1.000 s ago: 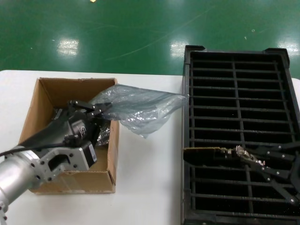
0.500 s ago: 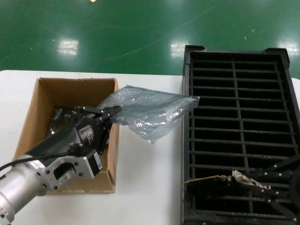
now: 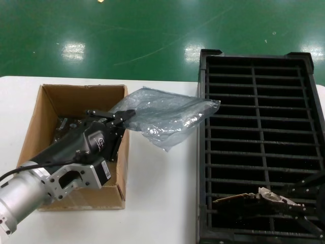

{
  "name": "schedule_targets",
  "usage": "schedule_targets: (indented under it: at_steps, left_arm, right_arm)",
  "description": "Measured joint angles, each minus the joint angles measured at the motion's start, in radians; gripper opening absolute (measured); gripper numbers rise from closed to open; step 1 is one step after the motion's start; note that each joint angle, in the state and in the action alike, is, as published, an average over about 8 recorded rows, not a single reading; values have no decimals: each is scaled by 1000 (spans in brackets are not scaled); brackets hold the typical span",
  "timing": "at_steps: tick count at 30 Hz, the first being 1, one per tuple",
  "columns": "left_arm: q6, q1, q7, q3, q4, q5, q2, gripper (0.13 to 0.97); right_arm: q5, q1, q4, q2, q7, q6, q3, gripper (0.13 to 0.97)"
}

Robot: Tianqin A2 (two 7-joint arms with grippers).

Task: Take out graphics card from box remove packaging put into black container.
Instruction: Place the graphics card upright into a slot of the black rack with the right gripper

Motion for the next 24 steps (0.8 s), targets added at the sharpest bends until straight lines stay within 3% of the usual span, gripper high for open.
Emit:
schedule_targets:
  at_steps: [10, 24]
  left_arm:
    - [-2, -27, 55, 32, 31, -60, -1, 140]
    - [3, -44, 75, 53, 42, -72, 5, 140]
  right_arm:
    - [-53, 50, -17, -31, -1, -53, -32, 186]
    - [-78, 93, -36, -47, -37, -109, -47, 186]
